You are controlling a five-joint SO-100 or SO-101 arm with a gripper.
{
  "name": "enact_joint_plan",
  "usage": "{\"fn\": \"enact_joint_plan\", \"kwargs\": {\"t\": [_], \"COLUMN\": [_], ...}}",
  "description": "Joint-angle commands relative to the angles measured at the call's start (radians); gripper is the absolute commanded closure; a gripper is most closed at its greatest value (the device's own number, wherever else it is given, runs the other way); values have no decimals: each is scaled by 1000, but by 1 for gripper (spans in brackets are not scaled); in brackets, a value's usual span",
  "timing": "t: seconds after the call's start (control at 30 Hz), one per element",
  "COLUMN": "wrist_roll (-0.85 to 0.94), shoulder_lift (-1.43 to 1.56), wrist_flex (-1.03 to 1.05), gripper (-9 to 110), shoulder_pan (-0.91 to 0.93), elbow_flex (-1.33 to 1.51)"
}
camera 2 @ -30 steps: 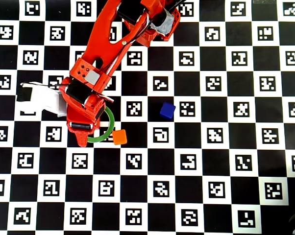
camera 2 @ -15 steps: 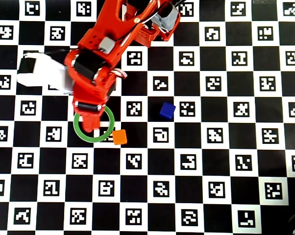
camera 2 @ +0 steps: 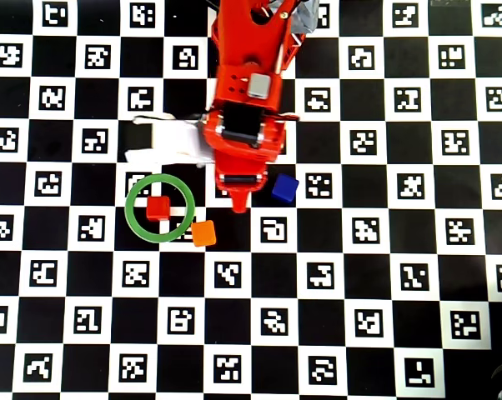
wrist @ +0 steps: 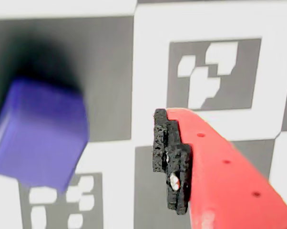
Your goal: Grab the red cube then put it in the green circle then put the blue cube on top and finally the orange cube on top
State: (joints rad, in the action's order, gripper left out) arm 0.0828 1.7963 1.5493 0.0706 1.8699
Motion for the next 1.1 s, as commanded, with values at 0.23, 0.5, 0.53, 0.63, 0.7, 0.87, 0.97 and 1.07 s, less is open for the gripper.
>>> {"fn": "enact_joint_plan", "kwargs": {"t": [0.23, 0.5, 0.53, 0.63, 0.7, 0.87, 0.97, 1.07], "wrist_roll": [-215, -202, -201, -210, -218, -230, -235, -239], "shoulder_lift": [23, 21, 18, 11, 6, -20, -38, -55], "wrist_flex": [-109, -318, -341, -394, -425, -479, -505, -528], "gripper": [56, 55, 55, 55, 55, 55, 55, 55], "shoulder_pan": [-190, -164, -160, -155, -156, -166, -169, -169], "elbow_flex": [44, 229, 247, 287, 311, 353, 368, 376]}}
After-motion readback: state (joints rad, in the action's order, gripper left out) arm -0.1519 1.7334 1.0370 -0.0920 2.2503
